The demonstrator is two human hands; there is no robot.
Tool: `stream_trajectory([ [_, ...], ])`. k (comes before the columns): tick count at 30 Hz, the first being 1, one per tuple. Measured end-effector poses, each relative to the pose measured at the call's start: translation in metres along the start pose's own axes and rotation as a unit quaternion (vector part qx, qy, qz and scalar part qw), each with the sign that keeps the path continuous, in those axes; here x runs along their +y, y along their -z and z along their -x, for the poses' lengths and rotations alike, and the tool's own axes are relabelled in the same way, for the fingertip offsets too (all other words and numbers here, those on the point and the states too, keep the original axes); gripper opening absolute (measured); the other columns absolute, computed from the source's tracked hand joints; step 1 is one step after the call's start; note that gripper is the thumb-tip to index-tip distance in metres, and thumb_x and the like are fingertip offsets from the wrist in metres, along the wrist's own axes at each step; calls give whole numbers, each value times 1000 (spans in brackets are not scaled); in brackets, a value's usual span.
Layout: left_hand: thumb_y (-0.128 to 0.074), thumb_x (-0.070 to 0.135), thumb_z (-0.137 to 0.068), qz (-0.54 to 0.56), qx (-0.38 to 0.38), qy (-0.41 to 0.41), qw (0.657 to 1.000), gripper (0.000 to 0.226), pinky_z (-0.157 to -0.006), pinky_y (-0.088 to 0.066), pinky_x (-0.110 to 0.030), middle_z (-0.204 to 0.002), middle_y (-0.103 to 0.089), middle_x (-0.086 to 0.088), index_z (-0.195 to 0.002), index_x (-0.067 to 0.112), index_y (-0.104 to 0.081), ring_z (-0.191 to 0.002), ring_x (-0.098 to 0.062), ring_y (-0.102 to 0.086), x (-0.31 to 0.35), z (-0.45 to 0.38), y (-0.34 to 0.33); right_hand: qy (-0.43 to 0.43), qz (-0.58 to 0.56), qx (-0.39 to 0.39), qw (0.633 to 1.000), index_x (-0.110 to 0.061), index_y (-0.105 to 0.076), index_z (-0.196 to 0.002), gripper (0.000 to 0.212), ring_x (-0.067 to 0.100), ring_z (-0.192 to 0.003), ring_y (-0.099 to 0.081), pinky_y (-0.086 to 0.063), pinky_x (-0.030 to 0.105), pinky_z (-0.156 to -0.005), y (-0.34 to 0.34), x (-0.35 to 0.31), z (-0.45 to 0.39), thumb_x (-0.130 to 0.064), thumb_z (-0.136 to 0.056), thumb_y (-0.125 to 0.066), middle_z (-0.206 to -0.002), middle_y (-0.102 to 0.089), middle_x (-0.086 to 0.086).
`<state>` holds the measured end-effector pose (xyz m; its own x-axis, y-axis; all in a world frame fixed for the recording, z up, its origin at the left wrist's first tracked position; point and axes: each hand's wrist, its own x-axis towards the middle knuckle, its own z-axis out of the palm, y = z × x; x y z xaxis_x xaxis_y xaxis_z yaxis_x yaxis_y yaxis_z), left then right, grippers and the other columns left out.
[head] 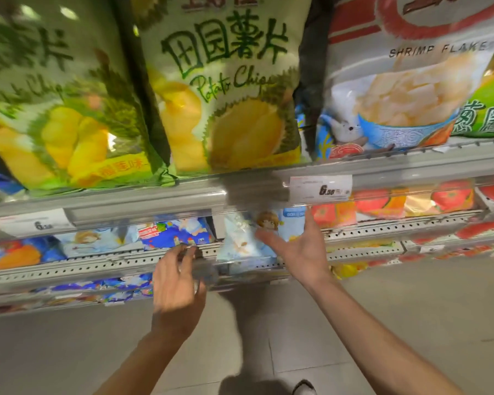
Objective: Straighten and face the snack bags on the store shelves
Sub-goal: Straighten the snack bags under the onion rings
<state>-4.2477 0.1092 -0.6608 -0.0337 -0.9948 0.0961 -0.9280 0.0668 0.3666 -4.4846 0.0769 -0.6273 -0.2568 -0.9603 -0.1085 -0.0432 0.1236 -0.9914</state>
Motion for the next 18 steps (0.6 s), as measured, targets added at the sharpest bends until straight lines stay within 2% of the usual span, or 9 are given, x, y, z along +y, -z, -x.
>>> stream_trajectory([
  [2,-80,11,-71,-45,-42,6,998,73,-107,-39,-54,-136,-51,-19,-139,7,-54,-126,-40,-48,-20,-3,13,11,28,21,999,-21,-67,-112,51,1,-97,-69,-53,18,-90,-21,-3,-16,-30,-69,-95,-103,-75,-16],
  [4,-78,14,-74,-94,-62,-27,993,73,-107,-39,-56,-136,-53,-19,-142,7,-52,-125,-41,-49,-35,-5,20,4,77,29,997,-31,-61,-73,34,-12,-60,-60,-43,3,-60,-36,-5,-28,-34,-69,-94,-62,-62,-33],
  [5,-75,15,-75,-118,-65,-53,989,72,-105,-41,-57,-133,-55,-19,-142,6,-52,-122,-41,-52,-42,-6,22,-4,86,37,996,-36,-49,-61,46,-13,-47,-52,-37,2,-49,-42,-7,-32,-34,-69,-94,-46,-49,-35],
  [7,-75,21,-70,-138,-63,-87,985,75,-102,-45,-55,-129,-58,-18,-141,6,-54,-117,-42,-55,-51,-7,24,-23,107,47,993,-37,-44,-53,53,-13,-42,-48,-37,2,-48,-46,0,-40,-31,-69,-95,-39,-43,-33],
  [9,-81,26,-65,-120,-78,-89,986,83,-104,-43,-55,-129,-57,-16,-141,8,-53,-118,-41,-54,-57,-9,24,-37,110,38,992,-29,-68,-66,26,-9,-63,-63,-50,7,-68,-43,7,-45,-29,-71,-94,-61,-65,-26],
  [10,-83,26,-63,-112,-83,-90,986,86,-104,-43,-55,-129,-56,-15,-141,9,-53,-118,-40,-53,-60,-9,24,-44,118,23,992,-22,-76,-88,27,3,-85,-72,-57,25,-86,-42,9,-45,-32,-71,-94,-84,-76,-11],
  [12,-83,26,-61,-105,-86,-101,986,87,-102,-45,-55,-128,-57,-14,-141,9,-53,-118,-39,-54,-63,-8,24,-69,123,13,990,-6,-65,-120,66,27,-113,-69,-52,43,-104,-40,4,-42,-36,-69,-94,-114,-74,10],
  [16,-82,25,-60,-101,-90,-118,984,88,-97,-47,-54,-126,-56,-13,-141,7,-52,-117,-39,-53,-66,-8,25,-54,97,-9,994,-21,-70,-106,38,23,-109,-72,-58,20,-84,-39,4,-40,-19,-74,-90,-102,-78,-11],
  [18,-78,30,-69,-90,-98,-111,985,88,-104,-42,-50,-132,-50,-10,-148,11,-43,-126,-36,-45,-66,-7,26,-71,118,-11,990,-12,-70,-113,45,27,-113,-69,-58,35,-95,-44,7,-43,-24,-75,-90,-111,-76,2],
])
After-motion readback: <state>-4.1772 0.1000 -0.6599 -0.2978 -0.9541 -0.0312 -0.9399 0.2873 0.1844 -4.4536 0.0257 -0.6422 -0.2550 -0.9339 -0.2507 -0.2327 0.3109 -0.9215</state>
